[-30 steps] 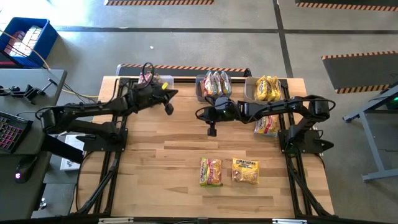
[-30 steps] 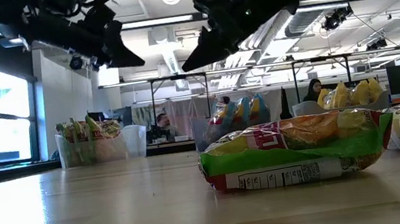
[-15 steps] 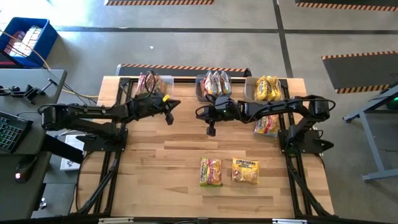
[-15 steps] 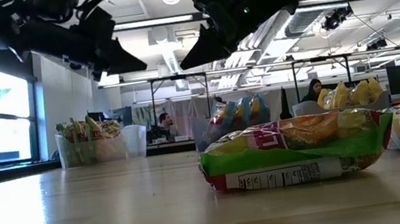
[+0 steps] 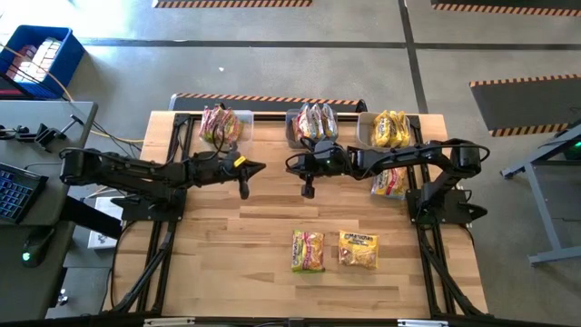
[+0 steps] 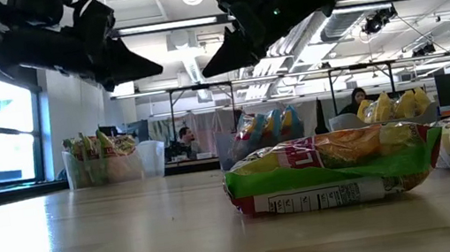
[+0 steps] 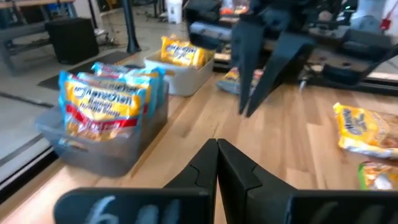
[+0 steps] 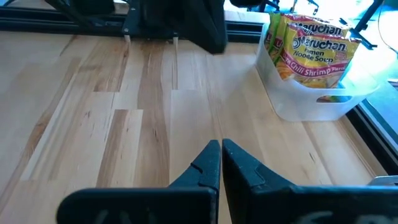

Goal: Sort Maruchan noodles
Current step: Put the blue noodle pack into the black bin

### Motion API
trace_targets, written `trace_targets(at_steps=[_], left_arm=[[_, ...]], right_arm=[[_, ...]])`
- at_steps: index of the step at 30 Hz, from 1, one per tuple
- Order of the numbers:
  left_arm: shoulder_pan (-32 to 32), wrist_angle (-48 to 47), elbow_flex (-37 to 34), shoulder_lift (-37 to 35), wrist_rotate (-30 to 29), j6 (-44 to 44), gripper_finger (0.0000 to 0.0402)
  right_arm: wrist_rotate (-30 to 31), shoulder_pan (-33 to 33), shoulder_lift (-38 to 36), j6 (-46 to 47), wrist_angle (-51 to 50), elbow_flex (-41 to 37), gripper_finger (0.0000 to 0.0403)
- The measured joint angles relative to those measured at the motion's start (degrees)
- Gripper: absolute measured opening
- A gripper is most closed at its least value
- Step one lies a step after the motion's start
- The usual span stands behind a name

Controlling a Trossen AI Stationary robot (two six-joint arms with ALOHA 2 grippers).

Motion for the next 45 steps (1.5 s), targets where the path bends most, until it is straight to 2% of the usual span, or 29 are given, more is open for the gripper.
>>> trace_targets(at_steps=[25, 28, 33, 38, 42, 45], left_arm=[[-5.7, 0.7, 0.0, -2.3, 0.1, 1.8, 0.0000], [-6.7, 0.1, 0.0, -2.9, 2.4, 1.8, 0.0000], [-8.5, -2.3, 0.0, -3.0, 8.0, 1.3, 0.0000], [-9.9, -4.5, 0.0, -2.7, 8.7, 0.8, 0.0000], [-9.9, -4.4, 0.0, -2.2, 8.7, -2.1, 0.0000], [-10.1, -4.7, 0.0, -1.3, 9.3, -3.8, 0.0000]], right_arm=[[0.0, 0.1, 0.0, -1.3, 0.7, 0.0, 0.0000], [0.0, 0.4, 0.0, -3.5, 3.8, -2.0, 0.0000], [-0.1, 0.5, 0.0, -2.5, 14.8, -7.3, 0.0000], [-0.8, 0.5, 0.0, -0.1, 20.7, -10.6, 0.0000], [-0.8, 1.4, -0.3, 1.3, 19.0, -10.6, 0.0000], [-0.6, 3.4, -1.8, 2.3, 13.2, -10.3, 0.0000]])
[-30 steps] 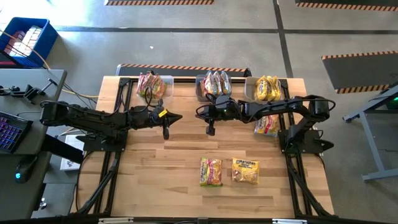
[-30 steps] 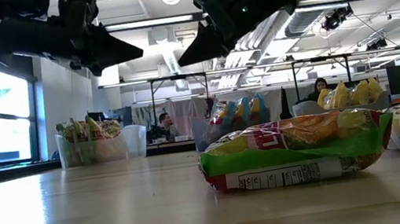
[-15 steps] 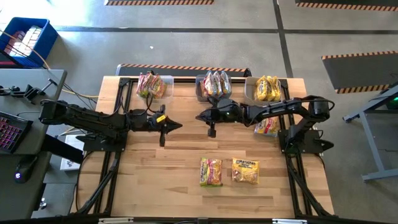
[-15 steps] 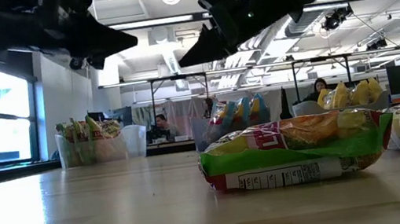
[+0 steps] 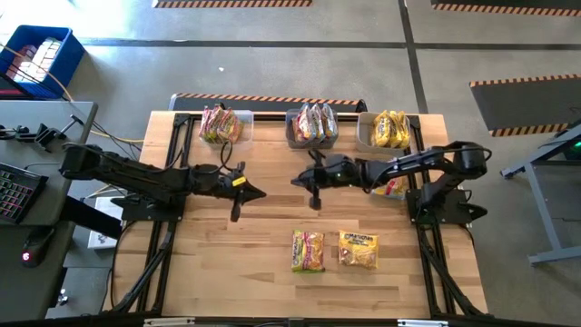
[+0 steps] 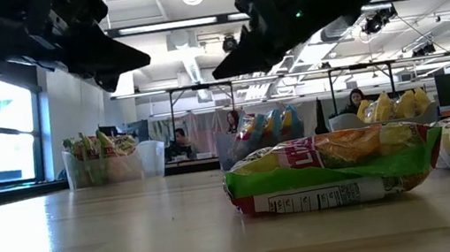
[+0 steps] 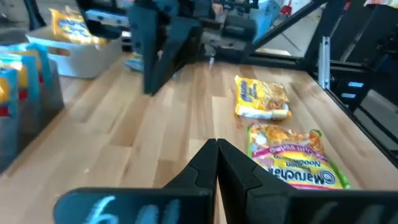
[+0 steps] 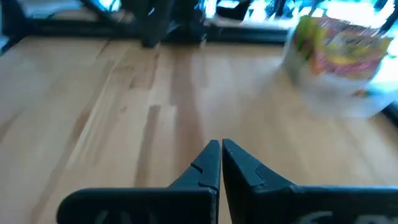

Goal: Sort Maruchan noodles
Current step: Put the blue noodle pack into the black bin

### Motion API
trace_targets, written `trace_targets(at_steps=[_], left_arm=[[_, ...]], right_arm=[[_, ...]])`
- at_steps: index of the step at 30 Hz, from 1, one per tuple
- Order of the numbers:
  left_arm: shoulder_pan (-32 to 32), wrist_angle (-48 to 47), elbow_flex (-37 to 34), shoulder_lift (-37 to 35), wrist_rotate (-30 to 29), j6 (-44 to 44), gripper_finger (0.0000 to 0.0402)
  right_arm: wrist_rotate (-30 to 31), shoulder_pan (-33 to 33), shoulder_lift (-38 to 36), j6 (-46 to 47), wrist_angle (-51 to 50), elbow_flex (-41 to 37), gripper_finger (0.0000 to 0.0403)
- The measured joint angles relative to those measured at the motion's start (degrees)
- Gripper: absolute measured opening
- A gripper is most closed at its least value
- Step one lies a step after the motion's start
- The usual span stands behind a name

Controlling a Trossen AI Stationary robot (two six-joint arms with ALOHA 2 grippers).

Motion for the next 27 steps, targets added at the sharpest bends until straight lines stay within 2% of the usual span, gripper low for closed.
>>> trace_targets(at_steps=[8, 14, 17, 22, 27], left_arm=[[-1.5, 0.9, 0.0, 6.6, 1.2, -1.0, 0.0000], [-2.0, 7.0, 0.1, 12.5, 1.2, -1.2, 0.0014], [-2.0, 7.0, 1.2, 14.8, 1.2, -2.0, 0.0025], [-2.0, 7.1, 4.0, 18.4, 1.2, -2.0, 0.0039], [-2.0, 7.0, 6.5, 20.8, 1.2, -1.1, 0.0041]], right_arm=[[8.2, 8.6, -7.3, 7.4, -21.5, 0.0, 0.0000], [12.5, 14.4, -15.0, 17.8, -36.5, 0.0, 0.0000], [18.6, 16.2, -19.3, 24.8, -47.4, 0.0, 0.0000], [30.9, 14.7, -24.0, 41.3, -69.1, 0.0, 0.0002], [32.7, 8.0, -23.7, 57.5, -87.3, -0.6, 0.0006]])
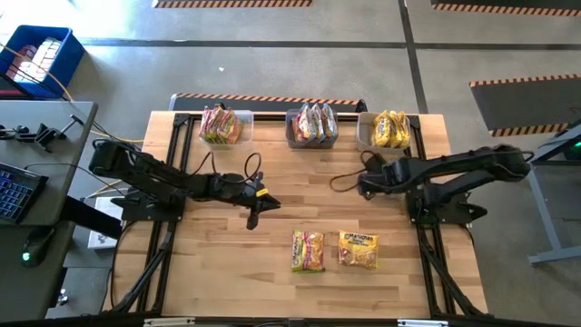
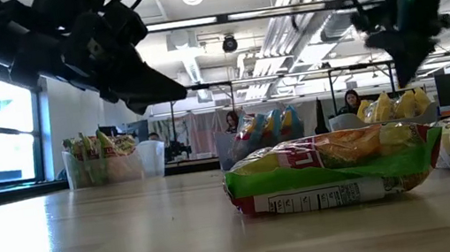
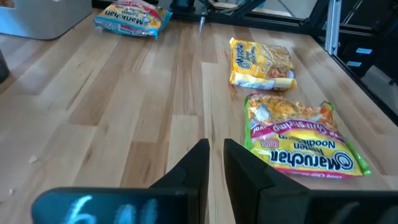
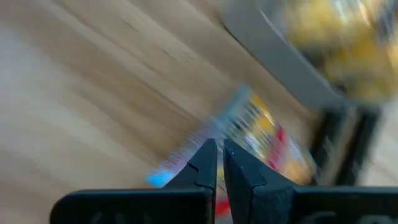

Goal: Sort Maruchan noodles
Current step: Put the blue noodle pack into the black bin

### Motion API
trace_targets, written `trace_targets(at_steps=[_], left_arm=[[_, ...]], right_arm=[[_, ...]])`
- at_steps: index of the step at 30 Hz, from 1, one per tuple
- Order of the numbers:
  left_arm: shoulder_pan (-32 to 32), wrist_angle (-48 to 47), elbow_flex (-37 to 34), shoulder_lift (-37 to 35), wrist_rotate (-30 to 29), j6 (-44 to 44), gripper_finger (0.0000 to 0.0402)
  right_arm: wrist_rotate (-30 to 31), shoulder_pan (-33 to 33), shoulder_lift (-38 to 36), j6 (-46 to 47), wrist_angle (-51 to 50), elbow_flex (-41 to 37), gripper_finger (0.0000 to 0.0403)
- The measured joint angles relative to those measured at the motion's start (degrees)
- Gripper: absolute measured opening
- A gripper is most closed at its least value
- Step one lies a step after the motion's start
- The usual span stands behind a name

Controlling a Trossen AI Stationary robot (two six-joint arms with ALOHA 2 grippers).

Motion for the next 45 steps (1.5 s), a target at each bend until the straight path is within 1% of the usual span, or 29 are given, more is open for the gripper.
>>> trace_targets(at_steps=[2, 3, 8, 13, 17, 20, 22, 25, 28, 33, 35, 37, 40, 42, 45], left_arm=[[0.0, 0.1, 0.8, 0.7, 0.0, 0.1, 0.0040], [0.0, 0.1, 1.0, 1.0, 0.0, 0.2, 0.0039], [0.0, -0.4, 1.1, 1.0, -0.3, 0.6, 0.0035], [0.0, -0.4, 1.1, 1.0, -0.4, 0.6, 0.0035], [0.0, -0.3, 1.1, 1.0, -0.7, -0.2, 0.0035], [0.0, -0.3, 1.1, 1.0, -0.7, -0.3, 0.0035], [0.0, -0.3, 1.1, 1.0, -0.7, -0.3, 0.0035], [0.0, -0.4, 1.1, 1.0, -0.9, -0.3, 0.0035], [0.0, -0.4, 1.1, 1.0, -2.0, -0.3, 0.0035], [0.0, -0.4, 1.1, 1.0, -4.4, 0.6, 0.0035], [0.1, -0.4, 1.1, 1.0, -4.9, 1.2, 0.0035], [0.2, -0.9, 1.1, 1.0, -4.4, 1.1, 0.0035], [0.6, -0.4, 1.1, 1.4, -2.4, 1.1, 0.0035], [0.8, -0.1, 1.1, 2.3, -2.2, 1.0, 0.0035], [0.9, 0.2, 2.6, 5.5, -2.5, 1.0, 0.0036]], right_arm=[[-1.7, -3.1, 0.5, 3.2, -3.2, -1.7, 0.0006], [-2.5, -4.7, 0.6, 3.6, -3.2, -2.8, 0.0006], [-4.4, -11.6, 0.7, 2.9, 1.1, -10.5, 0.0006], [-6.0, -15.7, 0.6, 2.8, 5.1, -15.9, 0.0006], [-6.7, -15.0, 0.6, 1.2, 9.8, -16.7, 0.0006], [-9.6, -13.2, 0.6, -2.4, 15.3, -15.0, 0.0006], [-11.9, -11.8, 0.7, -6.2, 21.5, -14.3, 0.0006], [-17.8, -9.9, 0.9, -12.2, 33.3, -14.2, 0.0006], [-21.9, -8.0, 2.3, -16.7, 44.1, -14.2, 0.0006], [-27.4, -4.6, 6.1, -24.8, 56.2, -14.1, 0.0006], [-28.3, -2.9, 6.4, -27.3, 56.5, -13.0, 0.0006], [-27.5, -1.2, 6.3, -28.9, 55.4, -10.9, 0.0006], [-25.1, 1.2, 5.9, -30.2, 49.2, -7.5, 0.0006], [-23.4, 2.4, 5.9, -29.2, 43.1, -5.4, 0.0006], [-19.4, 3.5, 5.9, -24.1, 35.3, -4.1, 0.0006]])
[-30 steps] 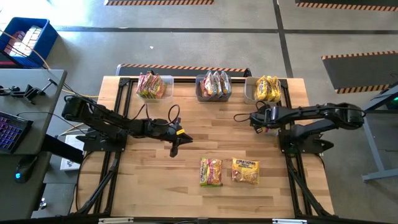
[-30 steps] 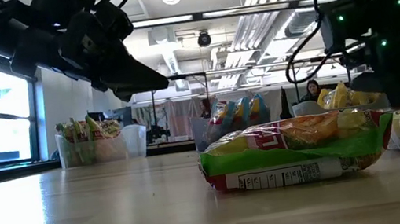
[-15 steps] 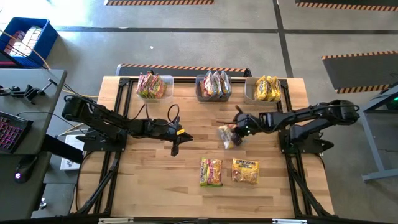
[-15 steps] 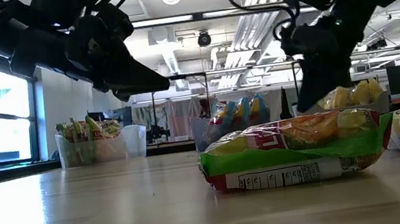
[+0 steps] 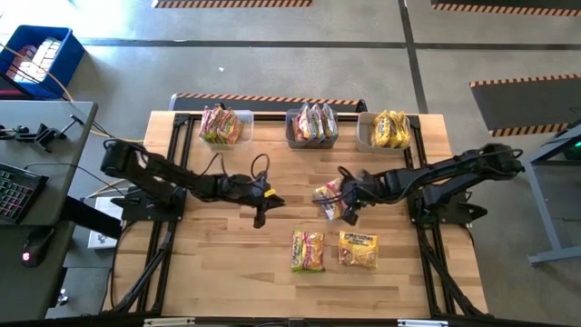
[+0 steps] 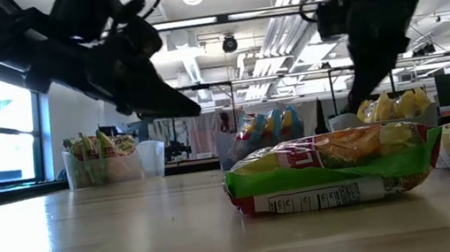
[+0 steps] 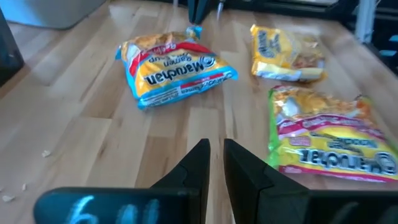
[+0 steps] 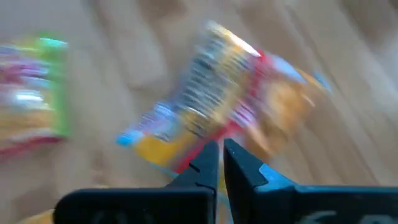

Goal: Sort Maruchan noodles
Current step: Put the blue noodle pack into the black bin

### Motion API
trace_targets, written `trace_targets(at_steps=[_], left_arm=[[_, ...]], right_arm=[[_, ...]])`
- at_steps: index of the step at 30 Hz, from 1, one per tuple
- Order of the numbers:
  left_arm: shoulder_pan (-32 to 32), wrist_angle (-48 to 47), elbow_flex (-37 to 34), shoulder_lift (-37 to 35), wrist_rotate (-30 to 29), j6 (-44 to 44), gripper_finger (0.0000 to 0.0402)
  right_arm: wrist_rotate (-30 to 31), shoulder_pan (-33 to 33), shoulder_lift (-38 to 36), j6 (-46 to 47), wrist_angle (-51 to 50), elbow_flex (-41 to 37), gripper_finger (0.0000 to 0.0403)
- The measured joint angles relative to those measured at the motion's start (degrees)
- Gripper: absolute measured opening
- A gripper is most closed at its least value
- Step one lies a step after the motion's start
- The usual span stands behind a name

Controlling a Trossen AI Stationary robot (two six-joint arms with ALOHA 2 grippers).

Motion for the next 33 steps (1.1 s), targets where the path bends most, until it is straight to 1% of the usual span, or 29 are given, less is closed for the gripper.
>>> trace_targets(at_steps=[2, 4, 6, 11, 14, 17, 21, 24, 28, 33], left_arm=[[0.0, 0.0, 1.8, 2.7, -0.4, 0.1, 0.0041], [0.0, 0.0, 4.4, 6.2, -0.8, 0.7, 0.0049], [0.0, -0.4, 6.8, 9.1, -0.9, 1.6, 0.0061], [0.6, -0.9, 13.1, 15.4, -1.0, 4.7, 0.0100], [1.3, -2.2, 15.9, 17.8, -1.0, 5.6, 0.0124], [2.0, -3.9, 17.9, 18.8, -1.0, 6.5, 0.0145], [2.7, -4.5, 18.9, 19.4, -0.9, 6.8, 0.0166], [3.1, -6.4, 19.6, 19.4, -2.3, 9.7, 0.0177], [4.1, -8.8, 20.0, 19.4, -5.7, 13.1, 0.0185], [5.6, -9.4, 20.0, 19.4, -6.3, 15.2, 0.0190]], right_arm=[[3.0, 0.2, 0.0, 4.5, -4.3, -0.2, 0.0006], [5.3, 0.1, 0.0, 8.1, -5.5, -1.4, 0.0006], [6.2, 0.1, 0.1, 9.5, -5.3, -3.1, 0.0006], [5.8, 0.1, 0.5, 8.5, 2.2, -7.2, 0.0006], [3.5, -0.2, 1.2, 5.7, 9.6, -9.5, 0.0006], [1.7, -0.8, 2.8, 2.5, 15.1, -11.1, 0.0006], [0.6, -2.1, 6.1, -2.1, 21.7, -11.6, 0.0006], [-2.5, -3.3, 8.7, -5.1, 26.2, -11.6, 0.0006], [-5.9, -4.1, 11.4, -7.7, 30.3, -11.6, 0.0006], [-6.1, -4.1, 12.5, -8.8, 31.6, -11.5, 0.0006]])
